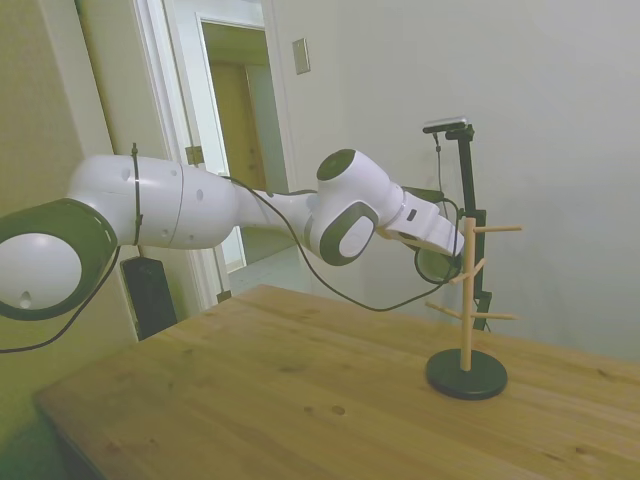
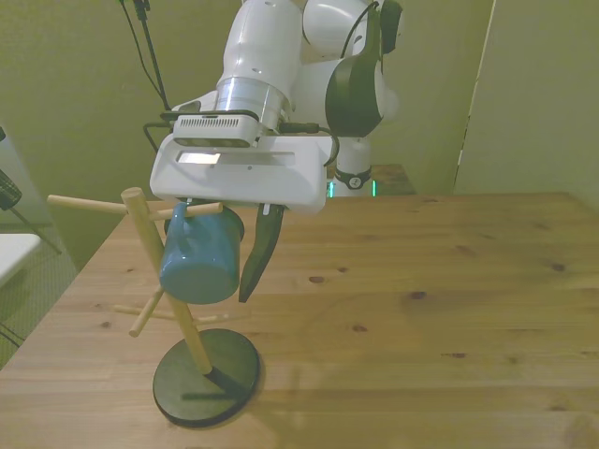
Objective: Unload the mug
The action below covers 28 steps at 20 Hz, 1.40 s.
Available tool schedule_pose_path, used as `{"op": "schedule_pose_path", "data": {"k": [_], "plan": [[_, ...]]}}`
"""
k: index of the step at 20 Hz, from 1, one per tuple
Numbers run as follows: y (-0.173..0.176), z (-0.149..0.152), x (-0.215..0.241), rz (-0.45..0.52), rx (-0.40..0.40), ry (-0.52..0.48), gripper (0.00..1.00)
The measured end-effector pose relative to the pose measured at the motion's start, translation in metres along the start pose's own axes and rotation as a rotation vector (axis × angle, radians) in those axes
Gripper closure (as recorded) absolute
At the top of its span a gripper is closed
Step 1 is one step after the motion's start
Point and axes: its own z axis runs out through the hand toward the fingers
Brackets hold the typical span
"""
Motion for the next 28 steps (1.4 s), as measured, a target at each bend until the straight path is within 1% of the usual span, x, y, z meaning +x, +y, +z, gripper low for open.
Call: {"op": "schedule_pose_path", "data": {"k": [8, 23, 28], "plan": [[-0.004, 0.000, -0.007, -0.014, 0.004, -0.008, 1.00], [-0.006, -0.011, -0.016, -0.028, 0.015, -0.010, 1.00], [-0.003, -0.021, -0.026, -0.032, 0.033, 0.004, 1.00]]}}
